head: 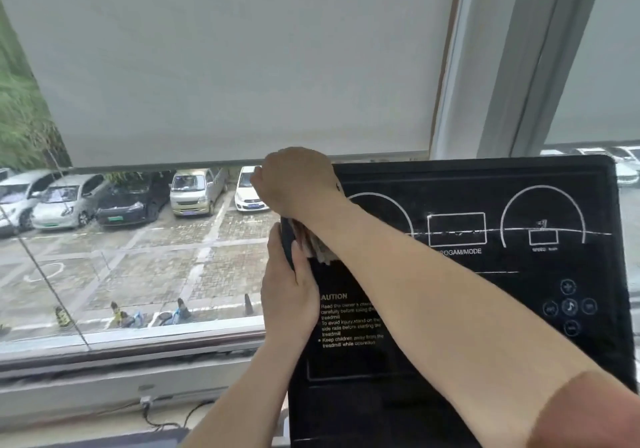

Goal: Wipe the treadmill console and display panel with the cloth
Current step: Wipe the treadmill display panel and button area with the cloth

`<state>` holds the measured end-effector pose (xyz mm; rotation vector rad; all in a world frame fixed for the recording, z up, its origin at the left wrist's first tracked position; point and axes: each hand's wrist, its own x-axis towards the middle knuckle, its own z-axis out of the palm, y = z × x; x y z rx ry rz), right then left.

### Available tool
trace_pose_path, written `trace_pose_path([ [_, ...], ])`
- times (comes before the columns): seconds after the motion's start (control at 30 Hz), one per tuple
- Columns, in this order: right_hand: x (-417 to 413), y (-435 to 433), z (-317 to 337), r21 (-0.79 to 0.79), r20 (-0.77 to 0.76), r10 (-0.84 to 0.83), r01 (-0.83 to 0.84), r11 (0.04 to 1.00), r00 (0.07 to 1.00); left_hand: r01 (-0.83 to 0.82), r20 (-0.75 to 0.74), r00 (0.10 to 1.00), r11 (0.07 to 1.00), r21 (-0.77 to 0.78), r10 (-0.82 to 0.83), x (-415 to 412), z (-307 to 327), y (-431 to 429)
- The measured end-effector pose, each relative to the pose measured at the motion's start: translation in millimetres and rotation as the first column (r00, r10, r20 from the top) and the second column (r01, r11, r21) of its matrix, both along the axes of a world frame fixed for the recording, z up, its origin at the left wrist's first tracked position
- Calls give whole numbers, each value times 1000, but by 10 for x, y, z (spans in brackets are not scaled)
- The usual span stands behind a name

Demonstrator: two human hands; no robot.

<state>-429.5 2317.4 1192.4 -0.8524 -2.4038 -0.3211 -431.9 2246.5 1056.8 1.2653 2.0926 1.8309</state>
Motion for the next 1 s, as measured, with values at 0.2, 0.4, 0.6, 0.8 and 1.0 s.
trace_pose_path([
  [0.2,635,461,208,-217,19,-210,209,953,978,13,-12,1000,1000,-3,-13,-6,-4,-11],
  [0.4,1142,657,315,-291,58,-319,322,901,946,-11,7,1000,1000,-29,11,8,-14,5],
  [0.6,847,522,317,-327,-421,-25,-126,936,907,-16,21,1000,999,-36,17,21,15,-17],
  [0.8,828,497,259,-302,-702,-74,-202,932,708,-45,15,999,998,-45,45,45,21,-10],
  [1.0,866,365,-11,-32,-134,18,-22,999,991,-6,52,999,1000,-11,7,25,79,-41],
])
